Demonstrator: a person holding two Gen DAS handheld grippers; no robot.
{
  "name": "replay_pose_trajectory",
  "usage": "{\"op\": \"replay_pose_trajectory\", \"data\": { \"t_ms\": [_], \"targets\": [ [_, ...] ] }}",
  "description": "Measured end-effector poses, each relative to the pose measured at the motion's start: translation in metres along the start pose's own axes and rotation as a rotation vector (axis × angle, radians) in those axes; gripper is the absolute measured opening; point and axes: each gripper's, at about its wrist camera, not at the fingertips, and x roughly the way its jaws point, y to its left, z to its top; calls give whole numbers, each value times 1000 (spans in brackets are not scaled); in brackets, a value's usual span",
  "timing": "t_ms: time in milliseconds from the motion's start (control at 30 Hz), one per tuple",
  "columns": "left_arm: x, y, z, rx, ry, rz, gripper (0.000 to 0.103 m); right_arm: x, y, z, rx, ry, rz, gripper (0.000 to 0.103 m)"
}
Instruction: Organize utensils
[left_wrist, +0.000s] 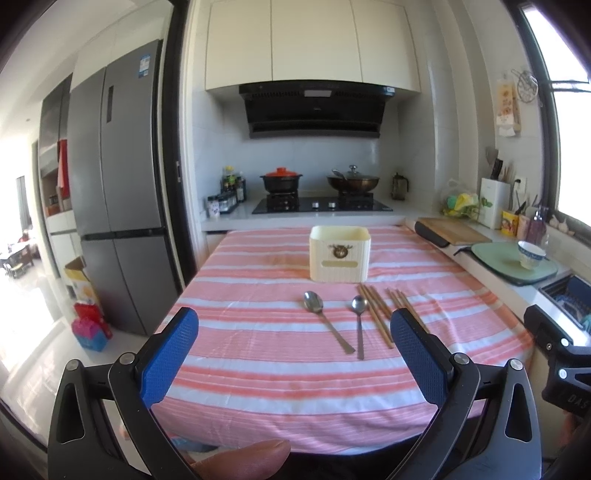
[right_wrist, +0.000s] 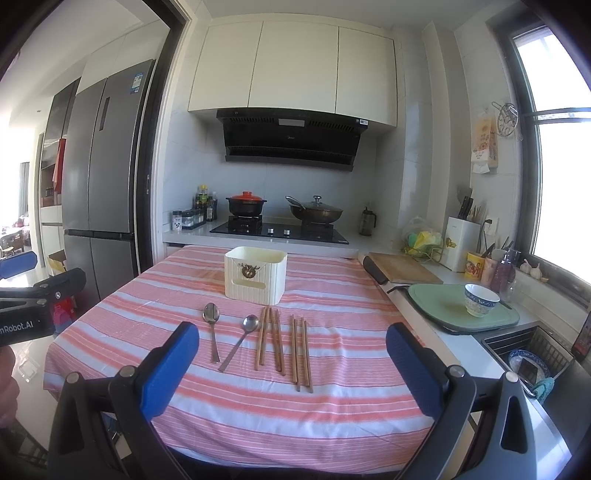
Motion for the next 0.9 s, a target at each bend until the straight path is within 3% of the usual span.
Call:
{"op": "replay_pose_trajectory", "data": {
  "t_ms": [900],
  "targets": [
    [3, -6, 3, -4, 9, -23, 103, 5, -4, 1, 2, 6, 0, 103]
  ]
}}
